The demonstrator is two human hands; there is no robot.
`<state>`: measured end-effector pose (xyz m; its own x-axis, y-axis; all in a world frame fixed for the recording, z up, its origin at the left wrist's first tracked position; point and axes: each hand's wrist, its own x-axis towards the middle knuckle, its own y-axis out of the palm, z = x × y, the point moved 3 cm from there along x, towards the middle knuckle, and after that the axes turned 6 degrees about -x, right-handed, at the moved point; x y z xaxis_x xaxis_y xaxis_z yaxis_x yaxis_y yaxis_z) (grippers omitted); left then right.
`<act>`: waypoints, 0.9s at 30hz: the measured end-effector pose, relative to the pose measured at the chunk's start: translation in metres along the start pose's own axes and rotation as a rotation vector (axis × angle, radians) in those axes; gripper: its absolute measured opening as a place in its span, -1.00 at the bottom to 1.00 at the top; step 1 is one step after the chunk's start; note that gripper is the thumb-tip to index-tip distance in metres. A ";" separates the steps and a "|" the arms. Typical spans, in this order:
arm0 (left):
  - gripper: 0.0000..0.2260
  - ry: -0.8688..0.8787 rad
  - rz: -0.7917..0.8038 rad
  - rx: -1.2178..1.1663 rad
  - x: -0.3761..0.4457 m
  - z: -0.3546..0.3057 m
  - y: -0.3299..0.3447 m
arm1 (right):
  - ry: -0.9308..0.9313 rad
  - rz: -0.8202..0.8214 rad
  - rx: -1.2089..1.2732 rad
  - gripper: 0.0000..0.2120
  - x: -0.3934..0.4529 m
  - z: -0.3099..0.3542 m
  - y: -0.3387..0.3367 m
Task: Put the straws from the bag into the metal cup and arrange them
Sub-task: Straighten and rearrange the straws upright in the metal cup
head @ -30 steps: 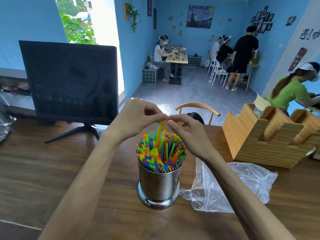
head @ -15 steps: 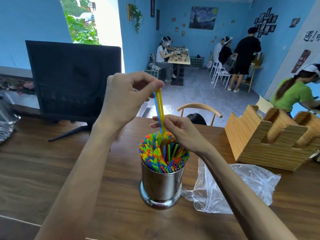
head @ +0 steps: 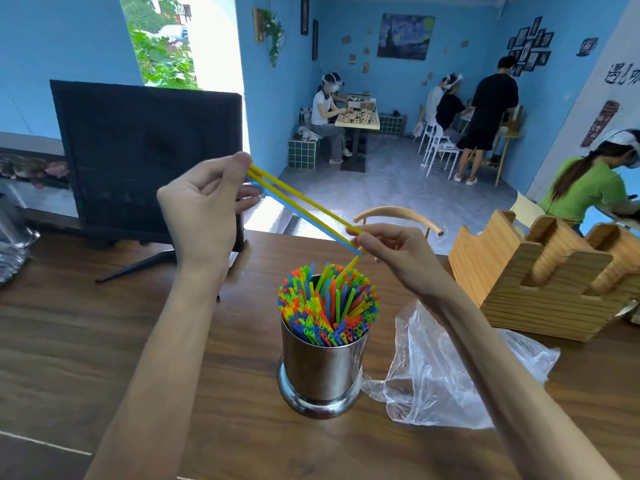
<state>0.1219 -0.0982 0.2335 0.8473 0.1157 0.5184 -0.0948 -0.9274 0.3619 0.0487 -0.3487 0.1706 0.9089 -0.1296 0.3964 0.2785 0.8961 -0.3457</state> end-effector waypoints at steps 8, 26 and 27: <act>-0.85 -0.033 -0.154 -0.076 -0.002 0.012 -0.006 | -0.015 0.132 -0.108 -0.67 -0.003 0.008 0.023; -0.94 -0.199 0.081 -0.041 -0.026 0.030 -0.024 | 0.108 -0.286 0.376 -0.94 0.023 0.057 -0.008; -0.94 -0.227 0.104 -0.055 -0.030 0.032 -0.023 | 0.099 -0.302 0.401 -0.95 0.024 0.061 -0.010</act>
<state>0.1156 -0.0918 0.1852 0.9264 -0.0682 0.3704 -0.2110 -0.9086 0.3605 0.0484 -0.3351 0.2352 0.8368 -0.4302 0.3388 0.4100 0.9023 0.1332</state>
